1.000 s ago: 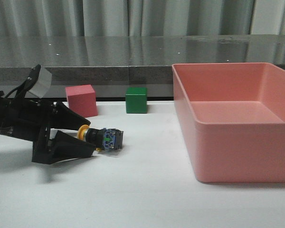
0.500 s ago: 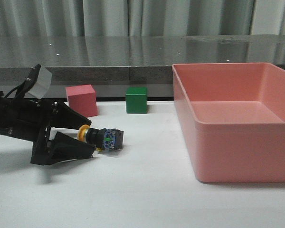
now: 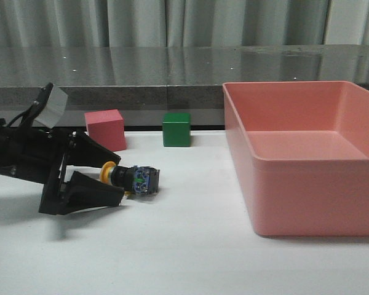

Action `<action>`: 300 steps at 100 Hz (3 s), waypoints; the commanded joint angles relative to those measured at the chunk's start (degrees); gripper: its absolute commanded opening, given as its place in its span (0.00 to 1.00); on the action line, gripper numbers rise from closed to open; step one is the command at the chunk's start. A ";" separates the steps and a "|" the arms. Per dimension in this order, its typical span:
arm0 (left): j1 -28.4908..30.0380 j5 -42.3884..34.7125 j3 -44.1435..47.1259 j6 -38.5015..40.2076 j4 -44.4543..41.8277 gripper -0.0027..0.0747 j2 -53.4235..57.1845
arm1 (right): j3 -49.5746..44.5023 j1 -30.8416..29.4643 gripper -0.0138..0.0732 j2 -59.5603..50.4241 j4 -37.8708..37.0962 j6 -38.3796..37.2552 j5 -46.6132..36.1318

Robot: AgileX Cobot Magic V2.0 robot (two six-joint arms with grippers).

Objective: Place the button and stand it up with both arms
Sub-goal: 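Close the left gripper around the button's yellow cap, then lift the button with the left gripper and rotate it base-down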

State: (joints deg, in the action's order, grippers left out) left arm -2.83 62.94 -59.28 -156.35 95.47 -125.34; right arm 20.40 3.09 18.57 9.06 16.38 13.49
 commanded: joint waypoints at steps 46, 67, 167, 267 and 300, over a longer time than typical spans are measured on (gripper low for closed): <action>0.26 9.14 -11.26 13.26 -14.66 0.79 0.81 | 1.44 -0.46 0.09 0.26 0.24 0.00 -4.14; 2.18 9.80 -11.26 13.69 -15.83 0.79 -1.55 | 1.44 -0.46 0.09 0.26 0.24 0.00 -4.14; 2.31 9.01 -11.40 13.69 -12.12 0.79 -2.65 | 1.44 -0.46 0.09 0.26 0.24 0.00 -4.14; 0.64 8.69 -11.56 13.11 -9.23 0.50 -2.65 | 1.44 -0.46 0.09 0.26 0.24 0.00 -4.14; 1.03 9.56 -11.56 13.11 -15.67 0.01 -2.65 | 1.44 -0.46 0.09 0.26 0.24 0.00 -4.14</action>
State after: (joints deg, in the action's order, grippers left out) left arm -1.89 67.55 -70.20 -143.33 81.64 -130.50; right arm 20.40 3.09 18.57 9.06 16.38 13.49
